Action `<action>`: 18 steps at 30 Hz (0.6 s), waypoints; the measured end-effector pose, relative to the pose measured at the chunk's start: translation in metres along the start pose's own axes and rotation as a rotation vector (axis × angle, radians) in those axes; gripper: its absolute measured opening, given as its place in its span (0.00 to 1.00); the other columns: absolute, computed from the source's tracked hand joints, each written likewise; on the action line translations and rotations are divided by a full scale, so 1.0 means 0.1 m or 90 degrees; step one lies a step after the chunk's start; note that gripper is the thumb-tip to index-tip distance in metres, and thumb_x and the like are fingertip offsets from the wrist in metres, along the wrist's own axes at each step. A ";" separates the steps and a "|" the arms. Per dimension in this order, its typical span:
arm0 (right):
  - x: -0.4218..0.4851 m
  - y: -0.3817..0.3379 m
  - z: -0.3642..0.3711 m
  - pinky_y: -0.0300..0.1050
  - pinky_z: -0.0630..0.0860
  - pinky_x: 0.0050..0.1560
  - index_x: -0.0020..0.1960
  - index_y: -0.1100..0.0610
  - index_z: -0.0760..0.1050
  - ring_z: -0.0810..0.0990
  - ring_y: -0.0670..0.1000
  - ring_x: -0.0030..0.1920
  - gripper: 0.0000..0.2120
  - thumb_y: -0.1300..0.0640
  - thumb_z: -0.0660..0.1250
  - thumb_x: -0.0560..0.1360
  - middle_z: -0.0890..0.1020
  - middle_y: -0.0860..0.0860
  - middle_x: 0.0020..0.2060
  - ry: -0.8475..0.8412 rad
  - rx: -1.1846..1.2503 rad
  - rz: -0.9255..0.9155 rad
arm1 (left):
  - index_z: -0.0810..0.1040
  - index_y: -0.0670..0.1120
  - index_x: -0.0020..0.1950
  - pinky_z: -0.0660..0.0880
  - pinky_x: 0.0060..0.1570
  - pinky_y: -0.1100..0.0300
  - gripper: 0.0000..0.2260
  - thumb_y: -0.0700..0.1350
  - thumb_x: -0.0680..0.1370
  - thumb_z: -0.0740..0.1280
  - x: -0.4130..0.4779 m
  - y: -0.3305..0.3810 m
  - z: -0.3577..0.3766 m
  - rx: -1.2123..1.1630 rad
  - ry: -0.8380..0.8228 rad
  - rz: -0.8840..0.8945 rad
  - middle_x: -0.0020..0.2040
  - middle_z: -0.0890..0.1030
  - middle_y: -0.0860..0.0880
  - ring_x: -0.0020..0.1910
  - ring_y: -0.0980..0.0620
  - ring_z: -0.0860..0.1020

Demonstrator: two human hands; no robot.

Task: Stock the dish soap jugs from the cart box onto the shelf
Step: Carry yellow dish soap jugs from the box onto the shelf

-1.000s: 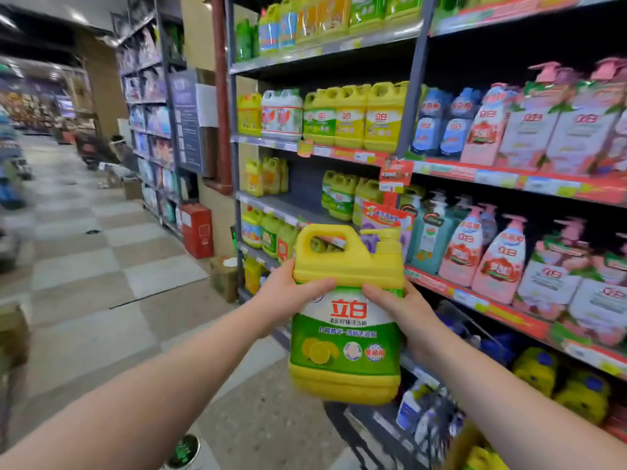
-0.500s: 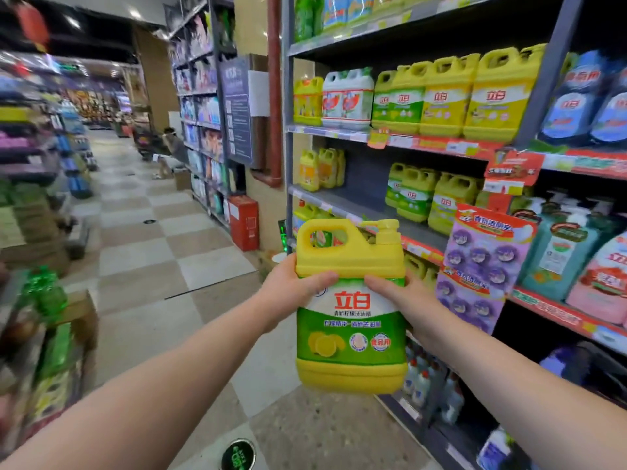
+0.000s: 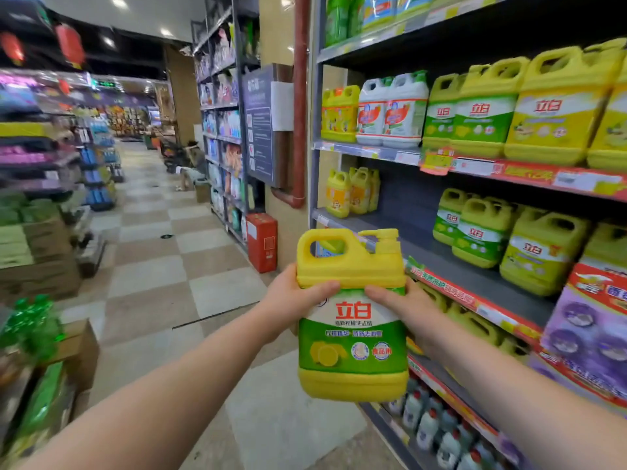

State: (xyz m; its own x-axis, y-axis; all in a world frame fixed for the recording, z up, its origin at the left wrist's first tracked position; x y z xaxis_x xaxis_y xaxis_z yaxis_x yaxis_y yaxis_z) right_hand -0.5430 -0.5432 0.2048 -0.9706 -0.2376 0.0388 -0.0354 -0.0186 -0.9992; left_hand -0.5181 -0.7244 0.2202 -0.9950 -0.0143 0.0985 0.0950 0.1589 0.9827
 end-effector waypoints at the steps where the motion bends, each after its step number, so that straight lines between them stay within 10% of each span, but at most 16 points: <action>1: 0.15 0.00 0.04 0.38 0.79 0.31 0.53 0.50 0.72 0.86 0.48 0.37 0.25 0.52 0.76 0.59 0.87 0.48 0.37 -0.008 0.004 0.002 | 0.74 0.48 0.59 0.78 0.56 0.47 0.22 0.49 0.69 0.76 0.14 -0.03 -0.07 0.004 0.006 0.003 0.54 0.83 0.47 0.52 0.49 0.82; 10: 1.28 0.14 0.12 0.43 0.81 0.39 0.63 0.56 0.70 0.85 0.53 0.45 0.29 0.55 0.76 0.65 0.84 0.55 0.50 0.063 -0.032 0.025 | 0.73 0.51 0.56 0.79 0.52 0.52 0.21 0.50 0.67 0.77 1.45 -0.35 -0.42 -0.009 -0.018 -0.004 0.52 0.82 0.50 0.50 0.51 0.81; 18: 2.17 0.09 -0.04 0.58 0.77 0.58 0.65 0.56 0.69 0.83 0.58 0.52 0.48 0.43 0.78 0.48 0.82 0.57 0.55 0.206 -0.049 0.017 | 0.75 0.51 0.53 0.79 0.45 0.60 0.16 0.45 0.69 0.76 2.72 -0.25 -0.42 -0.006 -0.158 0.051 0.48 0.82 0.51 0.46 0.54 0.82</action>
State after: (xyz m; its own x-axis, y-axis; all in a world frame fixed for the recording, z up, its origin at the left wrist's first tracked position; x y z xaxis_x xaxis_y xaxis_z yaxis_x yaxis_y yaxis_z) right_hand -0.7548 -0.5907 0.2037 -0.9963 0.0840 0.0195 -0.0145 0.0600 -0.9981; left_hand -0.7898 -0.7737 0.2290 -0.9611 0.2406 0.1356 0.1728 0.1409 0.9748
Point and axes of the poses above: each hand's wrist, its own x-axis towards the middle knuckle, its own z-axis out of the palm, y = z × x, the point moved 10 cm from there along x, towards the middle knuckle
